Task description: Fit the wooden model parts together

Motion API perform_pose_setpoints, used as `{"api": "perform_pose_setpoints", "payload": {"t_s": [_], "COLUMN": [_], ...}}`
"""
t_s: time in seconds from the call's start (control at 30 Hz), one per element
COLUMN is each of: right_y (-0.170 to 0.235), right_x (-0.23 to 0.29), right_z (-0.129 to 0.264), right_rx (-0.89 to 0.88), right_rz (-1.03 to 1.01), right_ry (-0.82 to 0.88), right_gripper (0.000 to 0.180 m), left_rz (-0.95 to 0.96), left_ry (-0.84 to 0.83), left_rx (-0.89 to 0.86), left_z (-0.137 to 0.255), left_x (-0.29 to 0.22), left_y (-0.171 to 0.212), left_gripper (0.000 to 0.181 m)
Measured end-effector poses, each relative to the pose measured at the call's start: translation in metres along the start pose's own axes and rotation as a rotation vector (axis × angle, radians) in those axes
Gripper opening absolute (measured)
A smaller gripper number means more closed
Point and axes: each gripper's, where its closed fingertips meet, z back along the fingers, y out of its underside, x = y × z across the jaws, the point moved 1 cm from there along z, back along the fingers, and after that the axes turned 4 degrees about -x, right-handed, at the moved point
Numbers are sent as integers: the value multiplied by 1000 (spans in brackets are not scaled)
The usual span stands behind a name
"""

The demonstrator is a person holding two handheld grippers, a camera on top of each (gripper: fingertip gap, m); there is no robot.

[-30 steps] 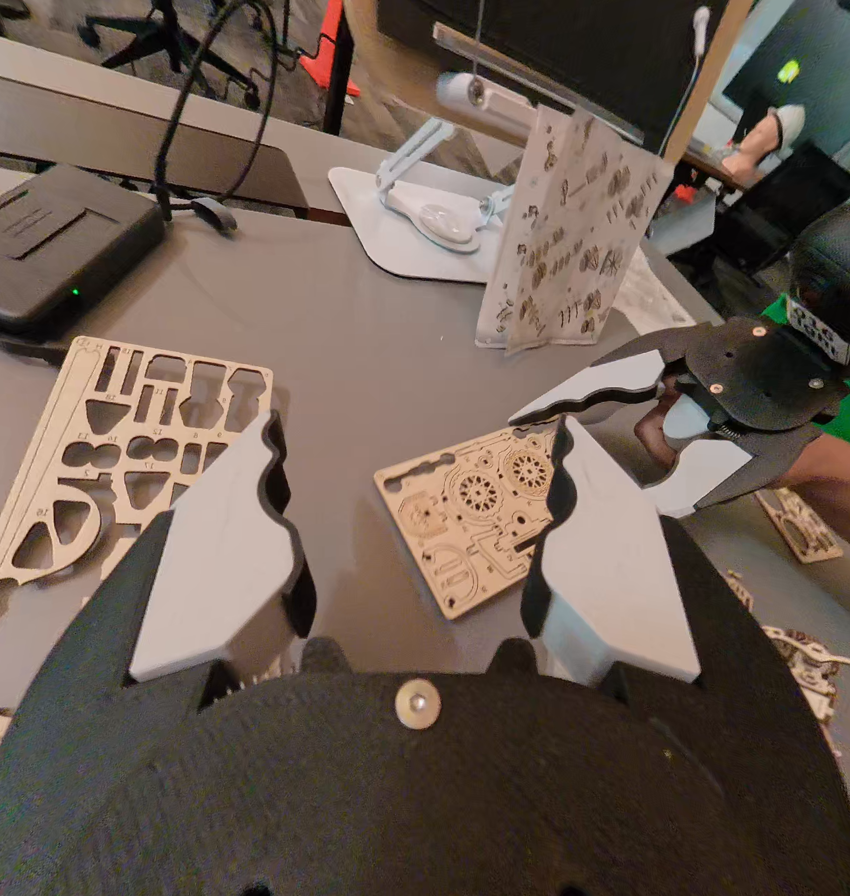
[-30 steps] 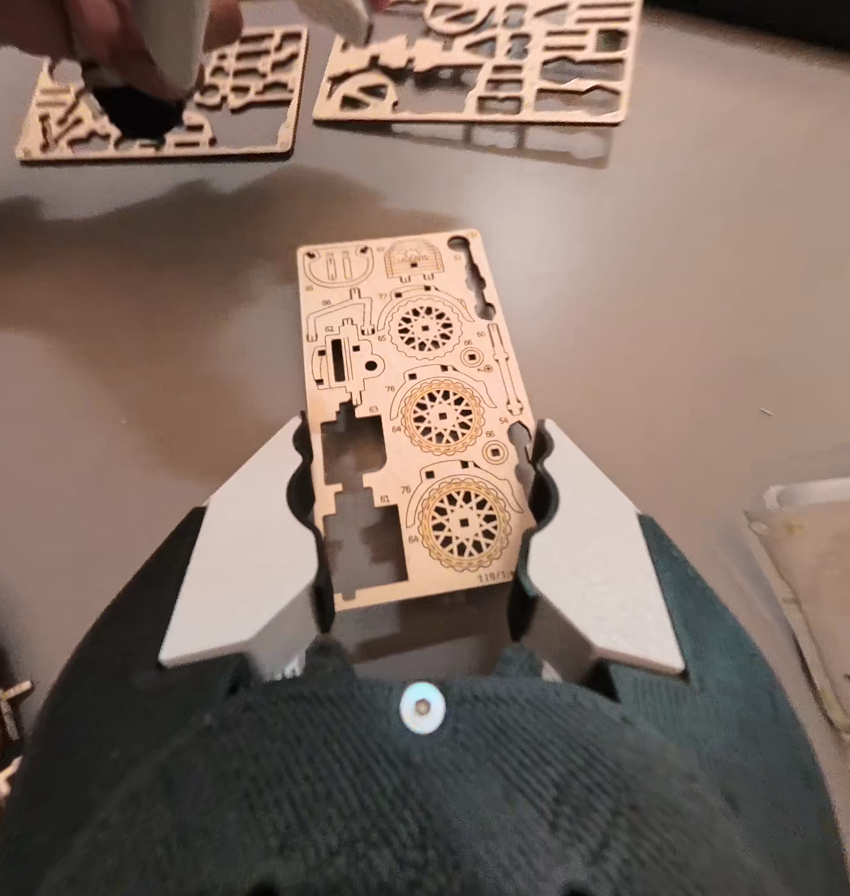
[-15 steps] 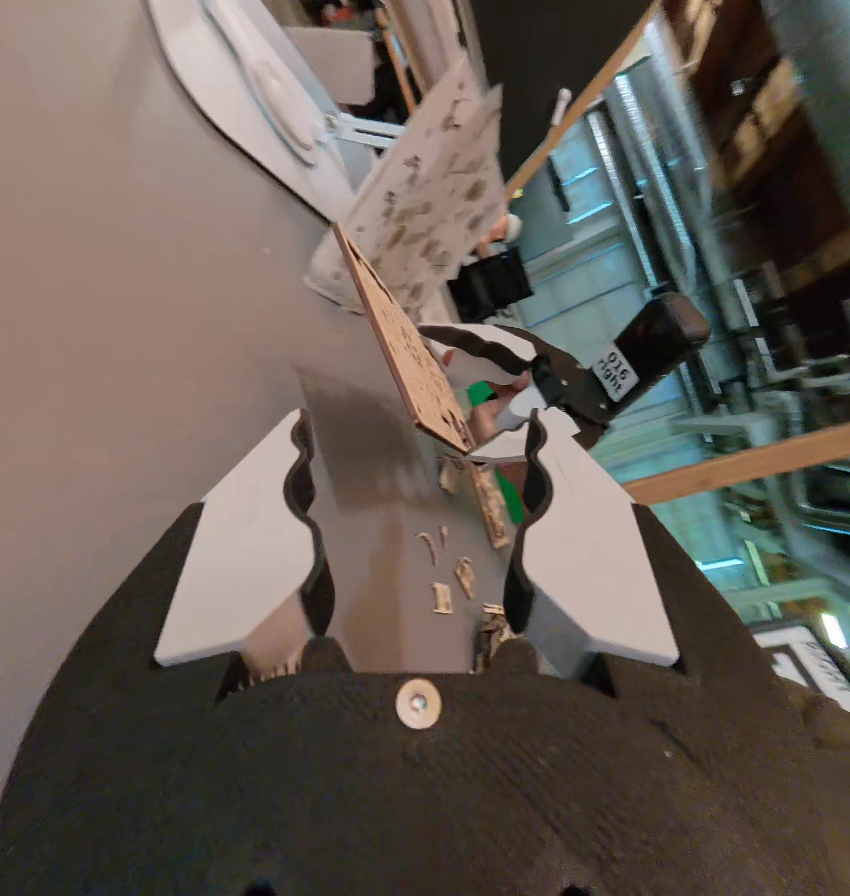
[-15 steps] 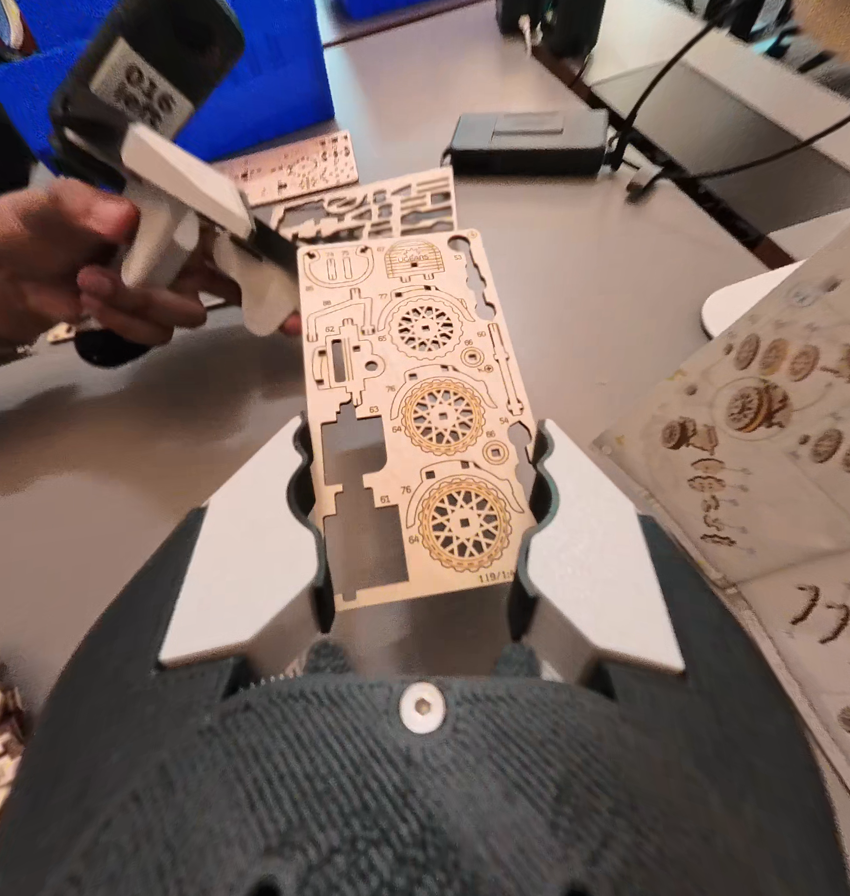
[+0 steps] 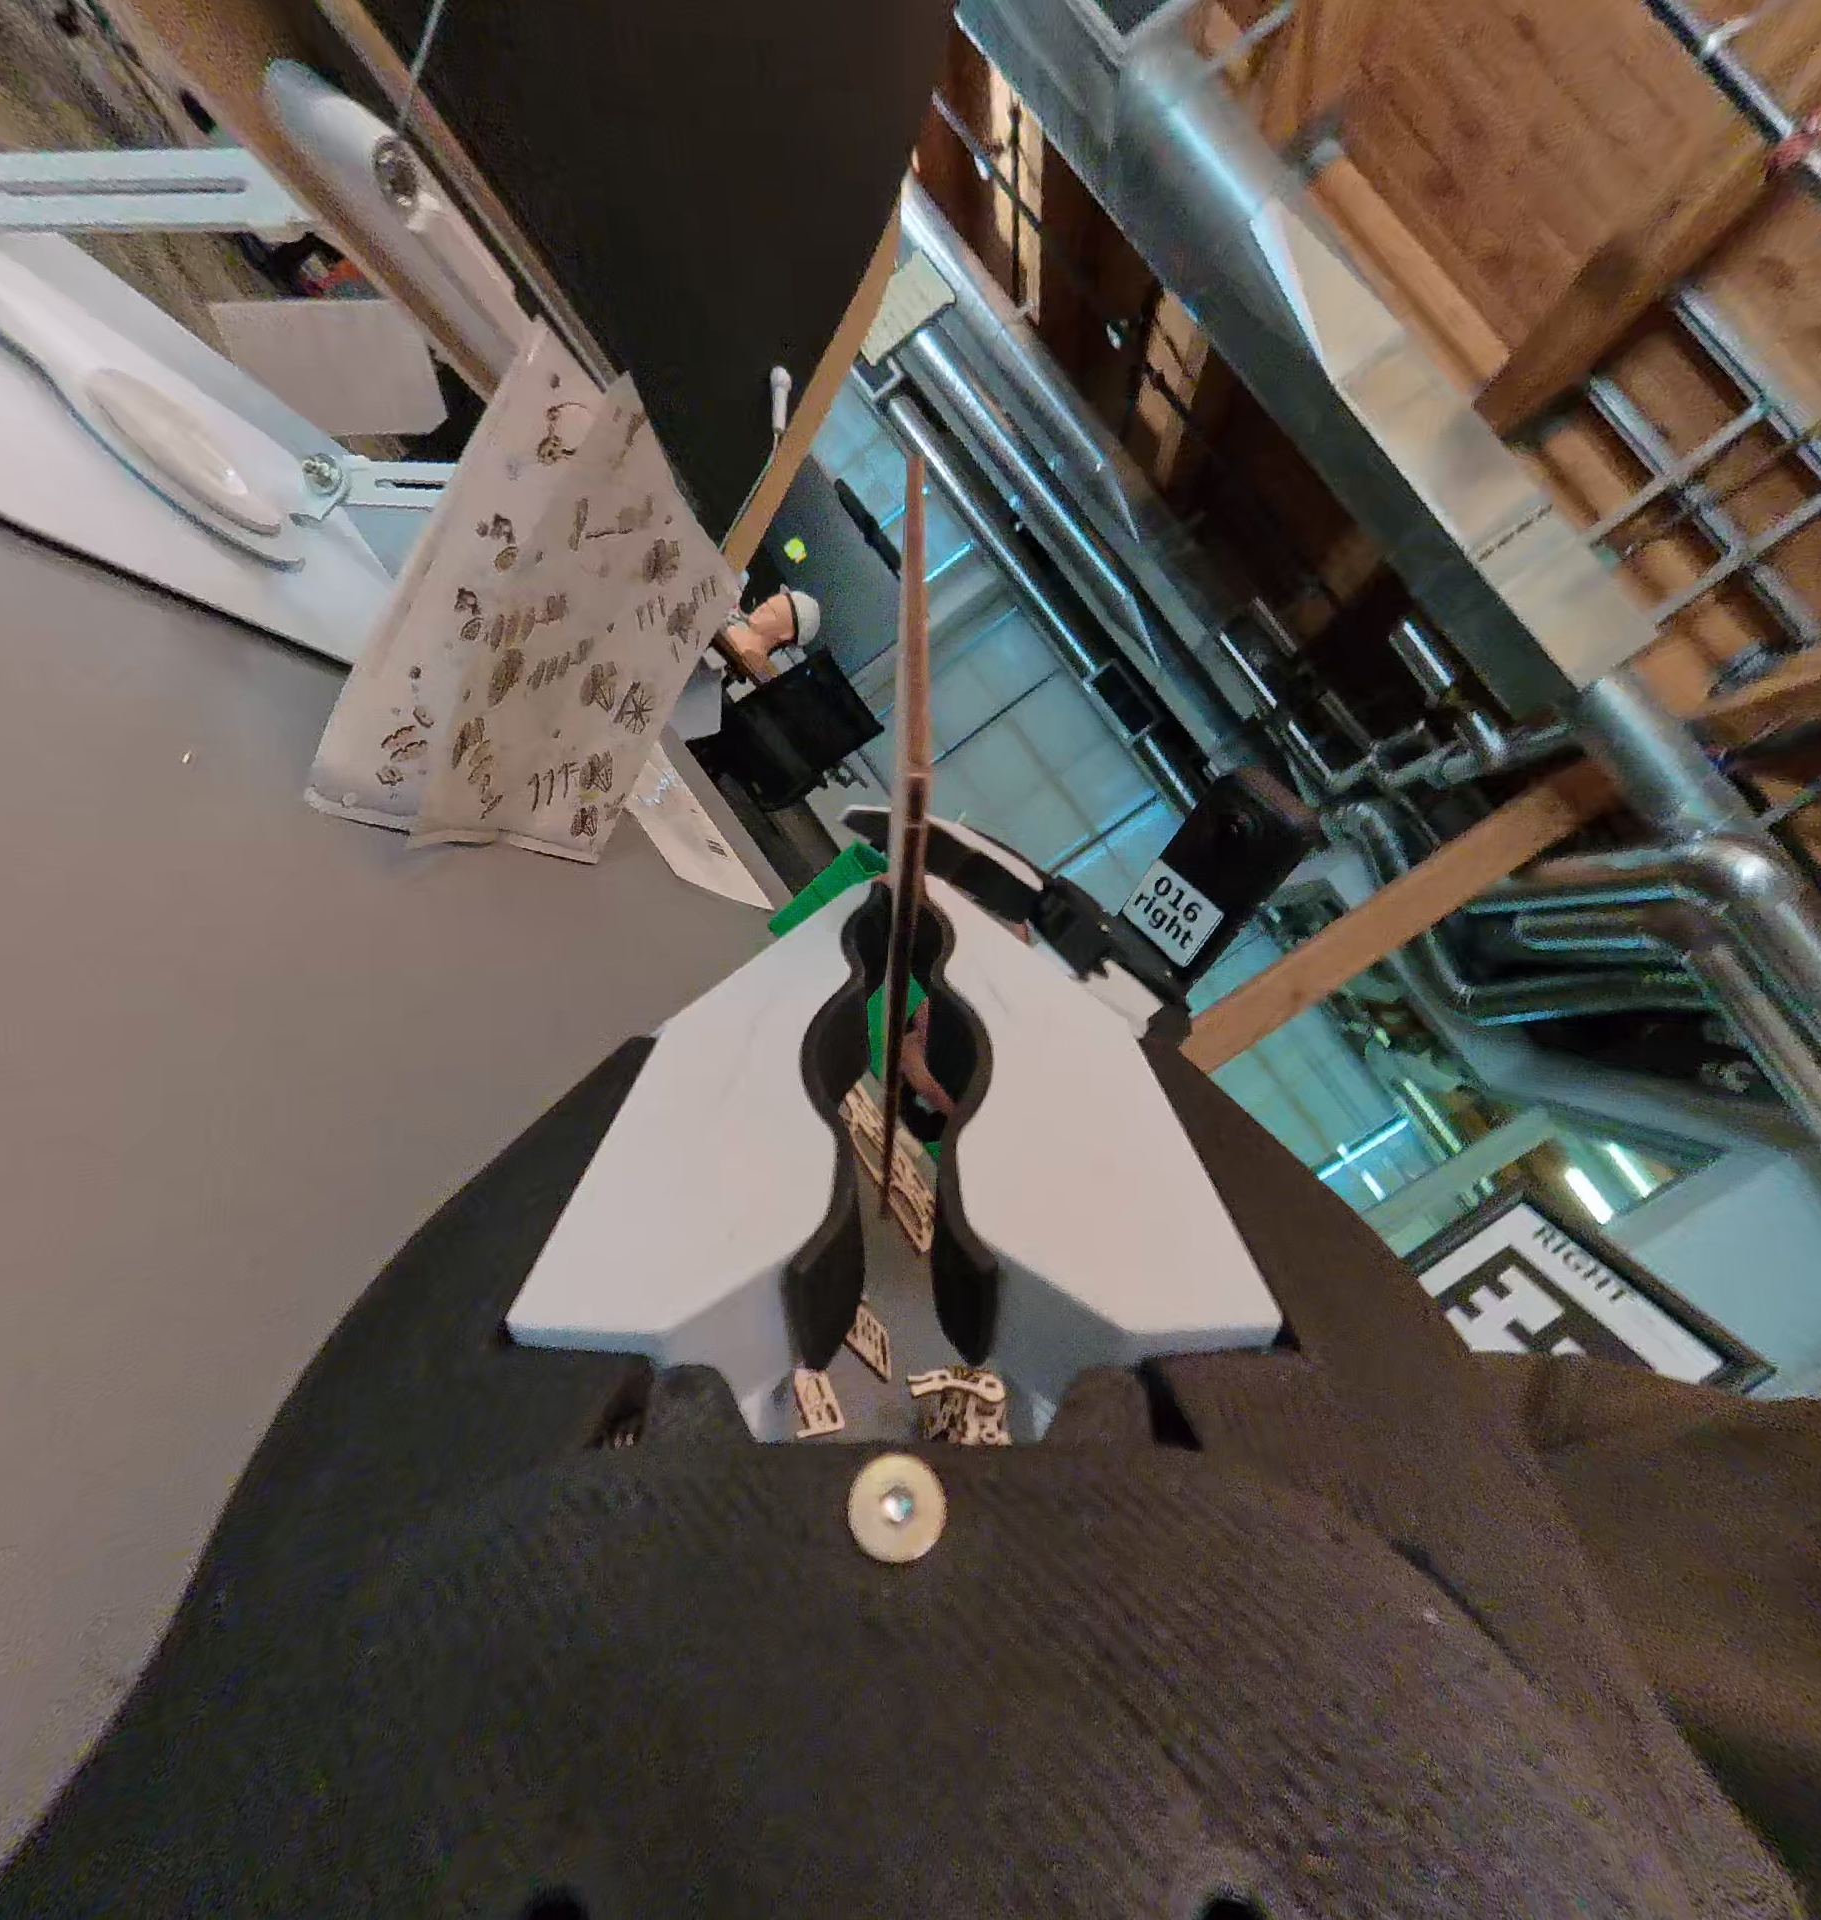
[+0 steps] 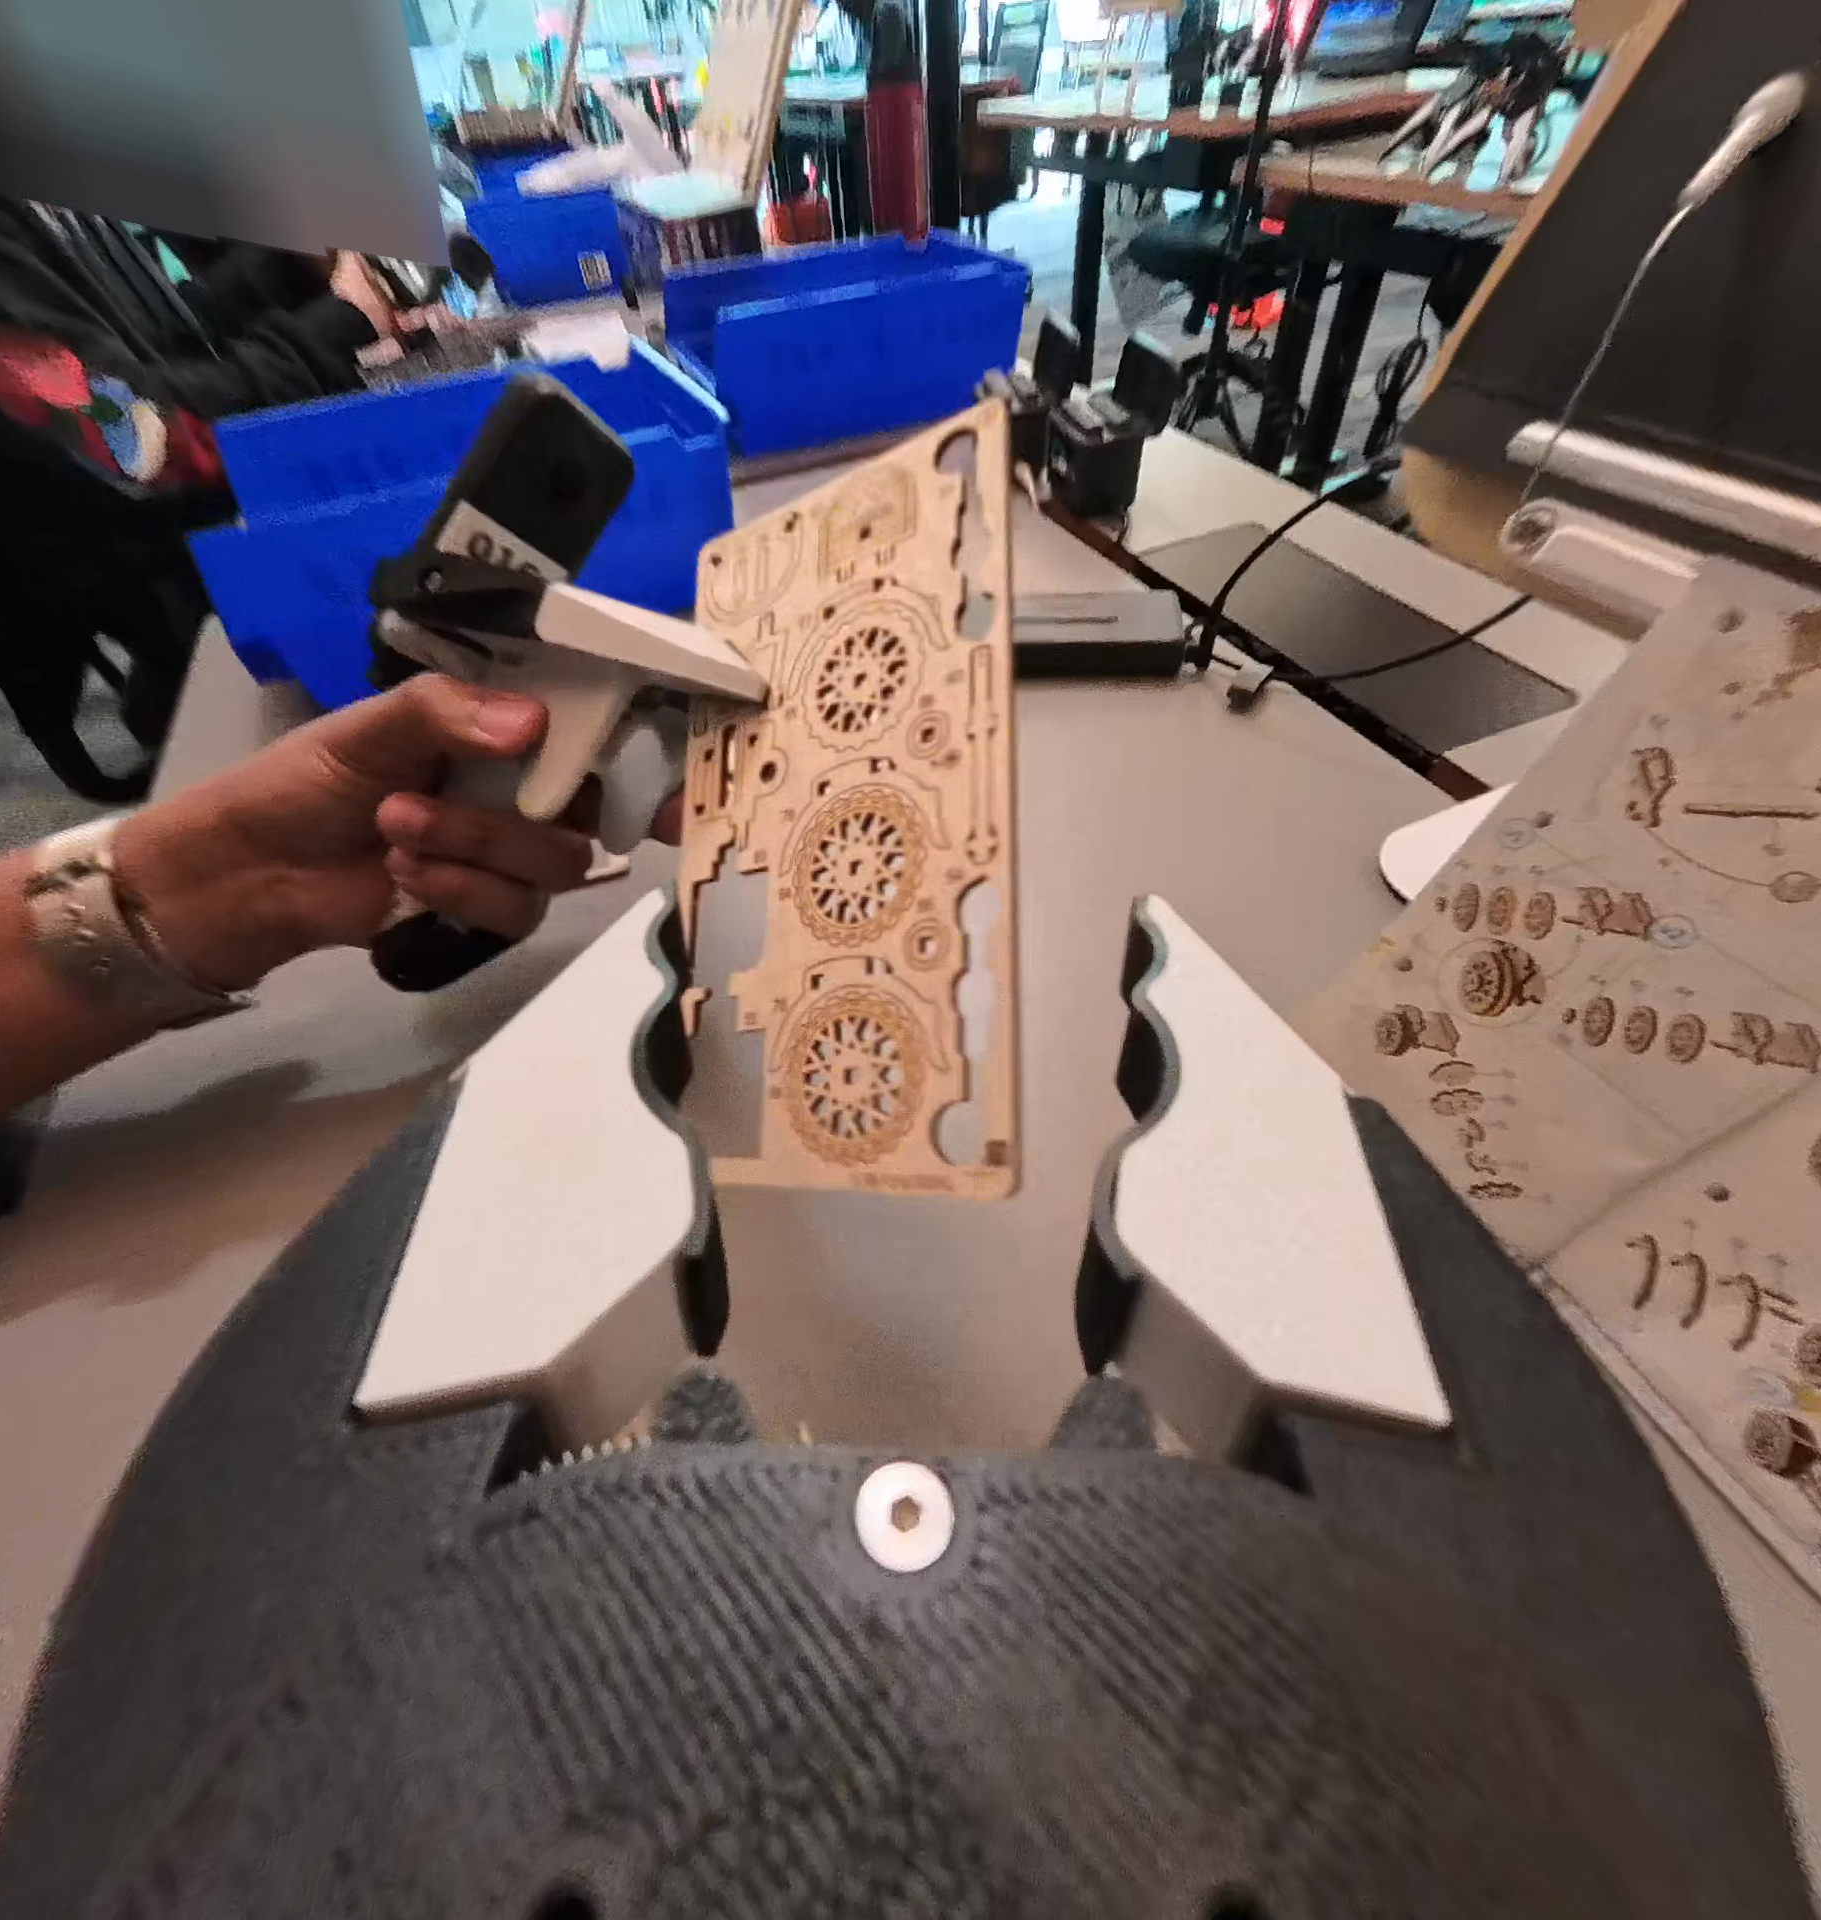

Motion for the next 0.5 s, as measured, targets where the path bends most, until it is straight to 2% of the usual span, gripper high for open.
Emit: {"api": "perform_pose_setpoints", "payload": {"t_s": [0.13, 0.33, 0.4, 0.43, 0.5], "right_y": [-14, -10, -8, -8, -10], "right_x": [8, 40, 50, 55, 59], "right_z": [27, 41, 43, 44, 48], "right_rx": [-65, -44, -14, -13, -24], "right_rz": [-86, -244, -241, -228, -222], "right_ry": [-32, -206, -249, -263, -266], "right_gripper": [68, 51, 35, 19, 10], "left_rz": [-100, -135, -130, -125, -113], "left_ry": [33, 161, 188, 204, 226], "left_rx": [106, 216, 223, 222, 198], "left_z": [1, -7, -11, -12, -15], "left_x": [-15, -49, -57, -62, -68], "left_y": [8, 25, 27, 28, 26], "left_gripper": [1, 1, 1, 0, 0]}}
